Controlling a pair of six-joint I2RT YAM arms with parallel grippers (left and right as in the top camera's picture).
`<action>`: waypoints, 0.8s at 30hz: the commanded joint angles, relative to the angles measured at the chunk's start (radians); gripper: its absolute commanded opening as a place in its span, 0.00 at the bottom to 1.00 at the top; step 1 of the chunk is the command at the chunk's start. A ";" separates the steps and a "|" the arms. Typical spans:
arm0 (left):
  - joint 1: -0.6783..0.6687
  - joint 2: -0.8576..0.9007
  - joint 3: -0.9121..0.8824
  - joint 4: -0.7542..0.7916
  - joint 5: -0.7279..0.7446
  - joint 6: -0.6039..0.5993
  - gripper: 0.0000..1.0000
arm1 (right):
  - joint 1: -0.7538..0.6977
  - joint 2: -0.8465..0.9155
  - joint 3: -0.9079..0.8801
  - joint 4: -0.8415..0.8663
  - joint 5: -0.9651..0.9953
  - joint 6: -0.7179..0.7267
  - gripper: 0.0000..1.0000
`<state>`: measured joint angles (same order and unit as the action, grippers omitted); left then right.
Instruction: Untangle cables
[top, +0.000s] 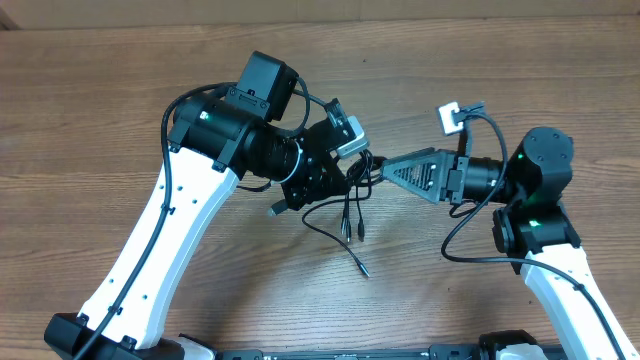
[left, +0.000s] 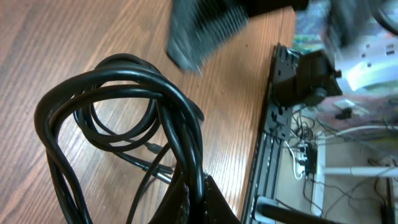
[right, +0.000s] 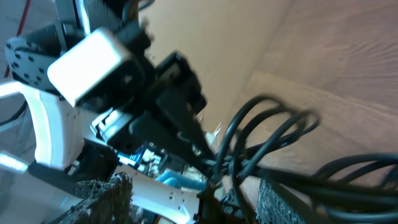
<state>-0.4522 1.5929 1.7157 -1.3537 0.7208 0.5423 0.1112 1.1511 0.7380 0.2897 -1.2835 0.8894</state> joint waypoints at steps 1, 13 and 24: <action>-0.006 -0.027 0.027 0.037 0.011 -0.068 0.04 | 0.029 -0.004 0.010 -0.002 -0.008 -0.003 0.63; -0.008 -0.027 0.027 0.113 0.071 -0.132 0.04 | 0.034 0.006 0.010 -0.020 0.027 -0.044 0.63; -0.042 -0.027 0.026 0.137 0.155 -0.131 0.04 | 0.034 0.045 0.010 -0.027 0.036 -0.077 0.62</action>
<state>-0.4850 1.5929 1.7157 -1.2243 0.8310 0.4171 0.1394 1.1950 0.7380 0.2607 -1.2530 0.8303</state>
